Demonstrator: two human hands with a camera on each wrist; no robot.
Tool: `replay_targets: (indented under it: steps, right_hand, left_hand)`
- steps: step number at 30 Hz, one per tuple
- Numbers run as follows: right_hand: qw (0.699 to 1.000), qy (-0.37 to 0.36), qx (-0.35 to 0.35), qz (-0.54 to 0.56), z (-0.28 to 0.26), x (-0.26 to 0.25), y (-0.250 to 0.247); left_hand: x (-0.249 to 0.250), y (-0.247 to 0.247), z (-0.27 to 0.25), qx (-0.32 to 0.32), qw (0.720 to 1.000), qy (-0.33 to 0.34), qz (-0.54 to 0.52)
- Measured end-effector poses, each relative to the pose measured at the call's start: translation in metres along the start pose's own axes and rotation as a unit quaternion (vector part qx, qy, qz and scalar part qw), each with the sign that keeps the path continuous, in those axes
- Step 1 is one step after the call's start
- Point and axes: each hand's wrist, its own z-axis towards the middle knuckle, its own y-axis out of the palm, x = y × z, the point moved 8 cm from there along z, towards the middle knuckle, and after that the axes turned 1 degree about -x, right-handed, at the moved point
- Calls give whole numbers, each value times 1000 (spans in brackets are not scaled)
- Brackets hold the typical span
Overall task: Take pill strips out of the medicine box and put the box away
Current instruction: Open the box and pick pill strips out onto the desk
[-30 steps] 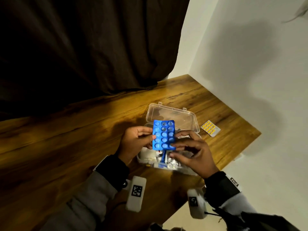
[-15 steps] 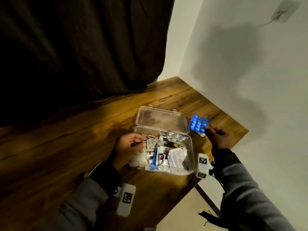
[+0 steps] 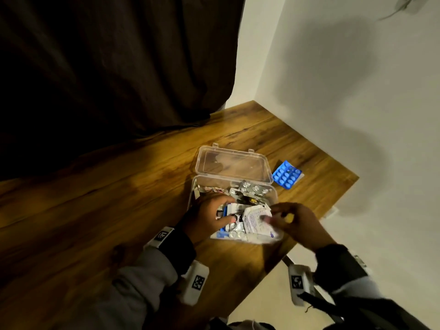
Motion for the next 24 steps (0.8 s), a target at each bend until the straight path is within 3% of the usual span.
replay_targets:
  steps: [2, 3, 6, 11, 16, 18, 21, 24]
  right_hand:
    - [988, -12, 11, -154, -3, -10, 11]
    - [985, -26, 34, -169, -1, -20, 12]
    - [994, -58, 40, -84, 8, -41, 15]
    - [995, -62, 19, 80, 37, -53, 30]
    - [998, -40, 25, 30, 51, -42, 25]
    - [997, -37, 45, 41, 57, -37, 10]
    - [989, -39, 116, 80, 76, -24, -21]
    - [998, -34, 56, 19, 93, -15, -20]
  left_hand:
    - [-2, 8, 2, -12, 1000, -8, 8]
    - [-1, 11, 2, -18, 1000, -6, 20]
    - [4, 11, 5, -5, 1000, -9, 18]
    - [-14, -16, 4, 117, 989, -72, -52]
    - [-31, -36, 6, 124, 974, -119, 145]
    - [-30, -37, 7, 126, 968, -120, 179]
    - [-19, -43, 13, 140, 975, -101, 141]
    - [-29, -61, 26, 140, 981, -122, 51]
